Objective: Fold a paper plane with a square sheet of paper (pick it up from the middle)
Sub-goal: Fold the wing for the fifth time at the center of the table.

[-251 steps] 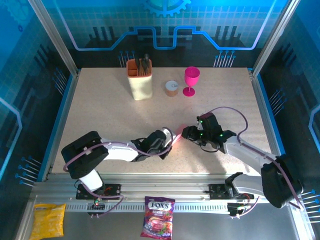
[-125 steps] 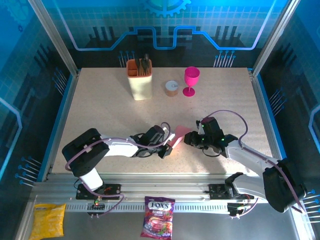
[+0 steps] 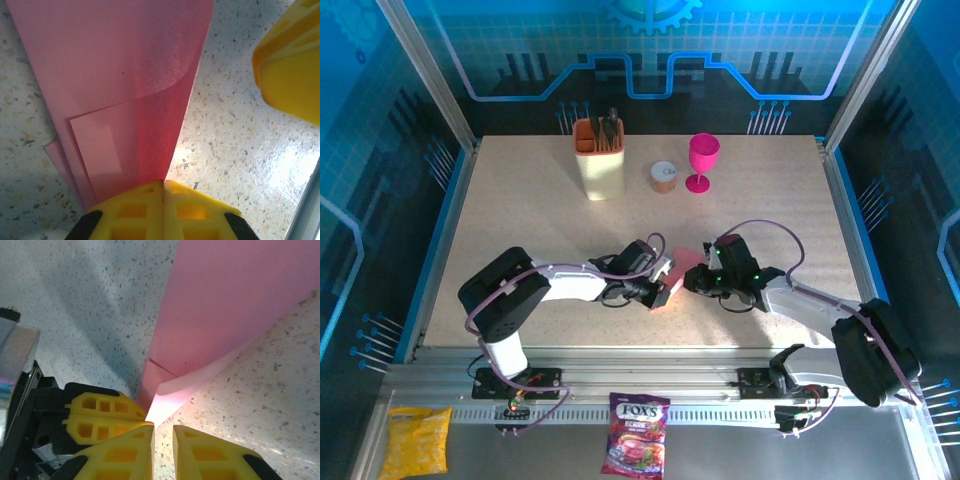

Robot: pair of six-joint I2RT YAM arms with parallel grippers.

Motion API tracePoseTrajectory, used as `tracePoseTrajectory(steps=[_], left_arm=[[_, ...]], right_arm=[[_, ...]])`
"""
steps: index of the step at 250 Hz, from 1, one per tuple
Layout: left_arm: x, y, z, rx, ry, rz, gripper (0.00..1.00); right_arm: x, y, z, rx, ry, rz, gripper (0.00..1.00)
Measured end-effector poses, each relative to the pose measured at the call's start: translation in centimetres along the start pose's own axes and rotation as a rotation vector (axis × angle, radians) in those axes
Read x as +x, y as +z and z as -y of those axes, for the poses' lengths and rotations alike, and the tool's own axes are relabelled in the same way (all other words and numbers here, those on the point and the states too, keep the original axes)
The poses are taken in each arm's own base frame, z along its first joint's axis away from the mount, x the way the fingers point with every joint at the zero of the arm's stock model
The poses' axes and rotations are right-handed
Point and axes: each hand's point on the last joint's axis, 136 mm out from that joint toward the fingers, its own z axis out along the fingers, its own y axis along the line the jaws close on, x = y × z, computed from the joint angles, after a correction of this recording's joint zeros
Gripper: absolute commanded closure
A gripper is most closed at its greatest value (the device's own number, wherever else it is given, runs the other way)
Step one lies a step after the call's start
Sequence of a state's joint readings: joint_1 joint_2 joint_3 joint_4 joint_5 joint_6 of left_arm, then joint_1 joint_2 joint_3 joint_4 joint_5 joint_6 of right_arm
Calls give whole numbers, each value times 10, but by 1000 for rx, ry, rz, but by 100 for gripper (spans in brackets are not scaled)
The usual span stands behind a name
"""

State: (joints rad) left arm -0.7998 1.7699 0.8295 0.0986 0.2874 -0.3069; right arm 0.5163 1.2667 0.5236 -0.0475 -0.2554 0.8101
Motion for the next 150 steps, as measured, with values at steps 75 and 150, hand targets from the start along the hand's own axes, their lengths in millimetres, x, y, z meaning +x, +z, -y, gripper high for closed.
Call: tracePoseTrajectory(steps=[75, 150], left_arm=[[-2, -1, -10, 38, -81, -2, 100], [0, -3, -10, 51, -133, -17, 100]], right_arm=[[-1, 4, -9, -23, -26, 8, 84], [-6, 4, -11, -26, -30, 25, 84]])
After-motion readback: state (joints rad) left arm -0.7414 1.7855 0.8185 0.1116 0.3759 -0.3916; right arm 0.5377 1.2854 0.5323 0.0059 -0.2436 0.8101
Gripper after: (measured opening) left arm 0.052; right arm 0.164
